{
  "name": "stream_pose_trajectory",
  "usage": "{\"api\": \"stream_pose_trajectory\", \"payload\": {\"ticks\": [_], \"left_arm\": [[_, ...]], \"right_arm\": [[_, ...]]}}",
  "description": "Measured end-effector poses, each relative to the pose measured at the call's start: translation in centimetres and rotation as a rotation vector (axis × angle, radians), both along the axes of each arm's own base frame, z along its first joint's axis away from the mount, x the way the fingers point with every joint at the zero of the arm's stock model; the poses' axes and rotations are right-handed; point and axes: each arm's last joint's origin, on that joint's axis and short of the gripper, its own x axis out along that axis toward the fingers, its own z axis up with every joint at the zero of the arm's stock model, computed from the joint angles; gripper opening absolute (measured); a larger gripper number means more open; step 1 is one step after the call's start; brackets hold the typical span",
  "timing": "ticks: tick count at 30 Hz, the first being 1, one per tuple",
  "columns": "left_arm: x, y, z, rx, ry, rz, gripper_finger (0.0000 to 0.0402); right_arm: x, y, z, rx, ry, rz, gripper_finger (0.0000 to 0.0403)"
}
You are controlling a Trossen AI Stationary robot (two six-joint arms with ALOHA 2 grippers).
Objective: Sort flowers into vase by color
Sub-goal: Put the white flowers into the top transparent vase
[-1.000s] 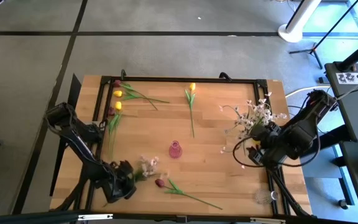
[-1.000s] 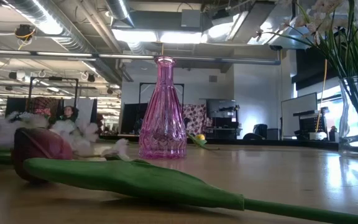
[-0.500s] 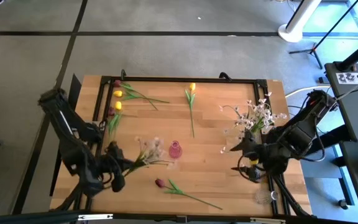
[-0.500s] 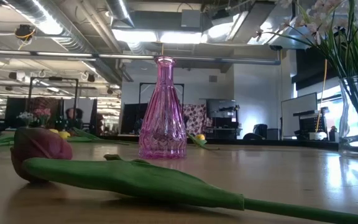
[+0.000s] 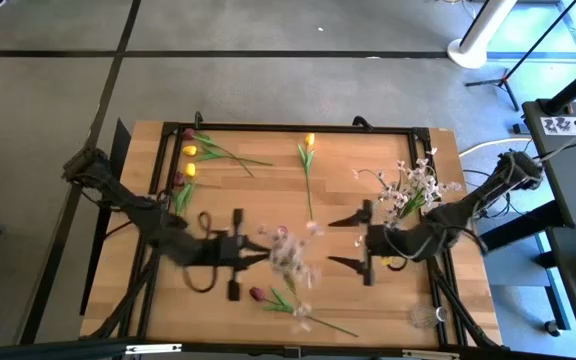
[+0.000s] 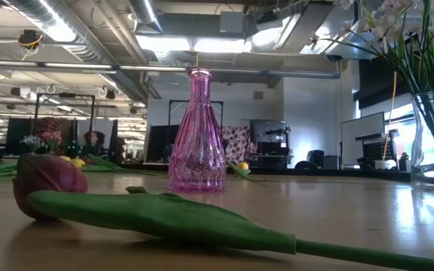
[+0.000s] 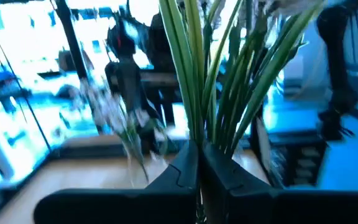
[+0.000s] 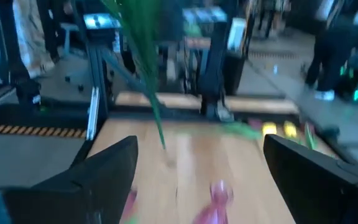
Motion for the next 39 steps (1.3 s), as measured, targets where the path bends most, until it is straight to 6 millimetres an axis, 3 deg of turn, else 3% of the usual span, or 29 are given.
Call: {"api": "stream_pose_trajectory", "payload": {"ticks": [6, 15, 19, 25, 29, 34, 39], "left_arm": [[5.2, 2.4, -2.1, -0.008, -0.093, -0.008, 0.0], [7.3, 3.9, -3.0, 0.008, -0.148, -0.052, 0.0001], [7.7, 4.5, -3.3, 0.004, -0.14, -0.039, 0.0015], [7.7, 4.6, -3.5, 0.011, -0.111, -0.035, 0.0062], [6.3, 3.9, -2.9, 0.039, -0.059, -0.023, 0.01], [1.7, 2.4, -0.4, 0.07, 0.028, 0.007, 0.0128], [-3.0, 0.6, 0.0, 0.019, 0.157, 0.002, 0.0129]], "right_arm": [[2.4, 0.4, 0.1, -0.074, -0.146, -0.005, 0.0347], [2.6, 0.1, 1.3, -0.014, -0.262, -0.003, 0.0326], [2.8, -0.2, 1.5, 0.021, -0.285, -0.005, 0.0264], [3.3, -1.1, 1.2, 0.058, -0.257, 0.008, 0.0121], [3.2, -0.9, 1.2, 0.029, -0.246, 0.028, 0.0018], [0.5, 0.6, 2.1, -0.044, -0.224, 0.065, 0.0016], [-4.9, 3.6, 3.0, -0.174, -0.188, 0.183, 0.0011]]}}
